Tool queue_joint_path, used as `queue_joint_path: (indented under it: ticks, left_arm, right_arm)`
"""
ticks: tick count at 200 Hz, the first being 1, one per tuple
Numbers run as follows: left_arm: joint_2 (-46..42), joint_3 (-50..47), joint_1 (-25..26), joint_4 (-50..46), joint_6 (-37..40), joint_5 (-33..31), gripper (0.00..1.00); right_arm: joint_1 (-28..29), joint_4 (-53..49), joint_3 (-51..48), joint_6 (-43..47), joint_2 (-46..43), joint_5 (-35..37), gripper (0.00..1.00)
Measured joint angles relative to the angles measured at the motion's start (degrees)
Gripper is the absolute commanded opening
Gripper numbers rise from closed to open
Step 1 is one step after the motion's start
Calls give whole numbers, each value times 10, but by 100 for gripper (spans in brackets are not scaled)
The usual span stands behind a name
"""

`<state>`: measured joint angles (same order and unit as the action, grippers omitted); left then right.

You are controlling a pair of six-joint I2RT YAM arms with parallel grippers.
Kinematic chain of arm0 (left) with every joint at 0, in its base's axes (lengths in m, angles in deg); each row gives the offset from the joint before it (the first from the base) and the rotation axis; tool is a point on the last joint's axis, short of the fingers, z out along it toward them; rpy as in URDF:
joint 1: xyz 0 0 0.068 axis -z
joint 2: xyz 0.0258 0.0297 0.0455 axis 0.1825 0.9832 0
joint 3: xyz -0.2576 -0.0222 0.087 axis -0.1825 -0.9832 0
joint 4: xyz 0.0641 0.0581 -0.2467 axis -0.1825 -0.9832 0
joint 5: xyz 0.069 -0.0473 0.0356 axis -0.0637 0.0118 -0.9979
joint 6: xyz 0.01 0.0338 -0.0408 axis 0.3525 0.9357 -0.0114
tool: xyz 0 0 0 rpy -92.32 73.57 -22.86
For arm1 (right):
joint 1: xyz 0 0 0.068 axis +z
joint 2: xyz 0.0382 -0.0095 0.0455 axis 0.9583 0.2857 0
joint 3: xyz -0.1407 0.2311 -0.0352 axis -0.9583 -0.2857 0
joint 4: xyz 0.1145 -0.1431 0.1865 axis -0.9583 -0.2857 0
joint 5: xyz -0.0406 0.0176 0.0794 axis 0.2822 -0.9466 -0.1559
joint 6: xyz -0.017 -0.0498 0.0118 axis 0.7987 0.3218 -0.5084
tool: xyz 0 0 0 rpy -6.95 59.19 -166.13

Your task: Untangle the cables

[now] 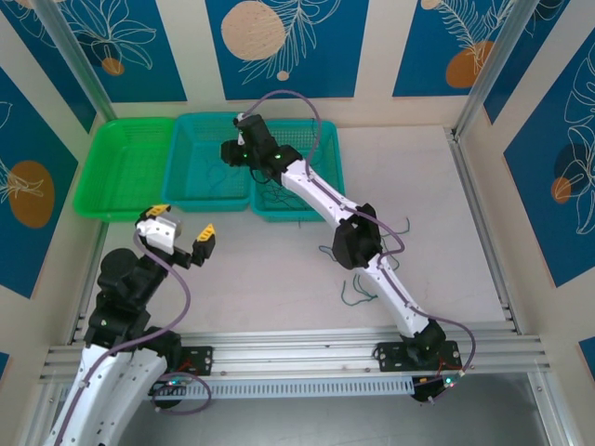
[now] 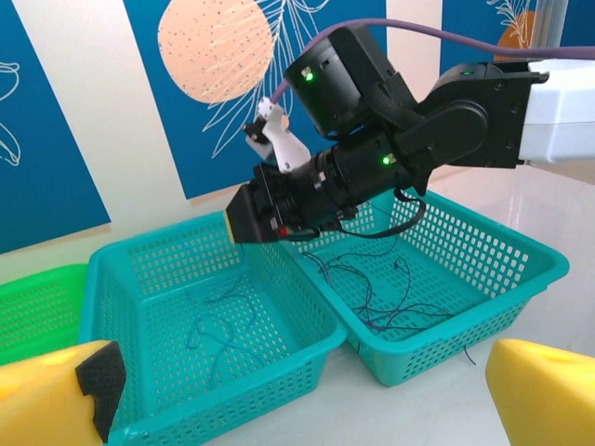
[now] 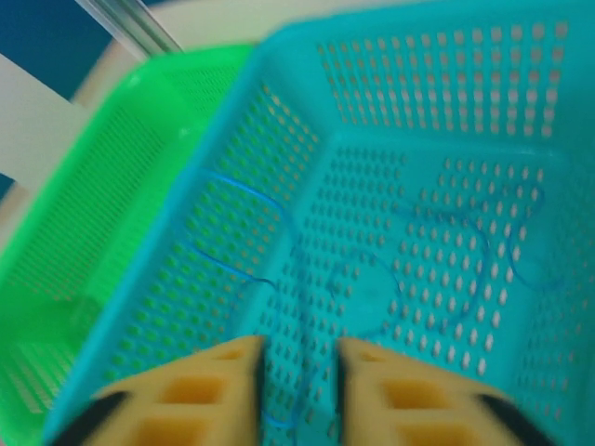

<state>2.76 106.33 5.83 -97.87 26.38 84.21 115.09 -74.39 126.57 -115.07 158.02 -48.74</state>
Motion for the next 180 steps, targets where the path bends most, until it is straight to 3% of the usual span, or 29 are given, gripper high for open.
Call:
queue_joint_path:
  ticks: [10, 33, 67, 93, 115, 150, 180]
  left_arm:
    - [4, 0, 0, 0, 0, 0, 100]
    - [14, 0, -2, 0, 0, 0, 100]
    - [25, 0, -2, -2, 0, 0, 100]
    - [37, 0, -3, -7, 2, 10, 100]
    - [53, 0, -4, -2, 2, 74, 100]
    - [82, 0, -1, 22, 0, 211, 100]
    - [104, 0, 19, 34, 2, 299, 100]
  right_arm:
    - [0, -22, 4, 7, 0, -5, 74]
    - [0, -46, 24, 16, -8, -7, 94]
    - [-7, -94, 20, 21, -82, -24, 95]
    - [-30, -134, -43, 18, -216, -30, 94]
    - [-62, -138, -205, 17, -389, -16, 94]
    - [-137, -76, -599, -26, -704, 0, 94]
    - [-193, -70, -855, -93, -888, 10, 93]
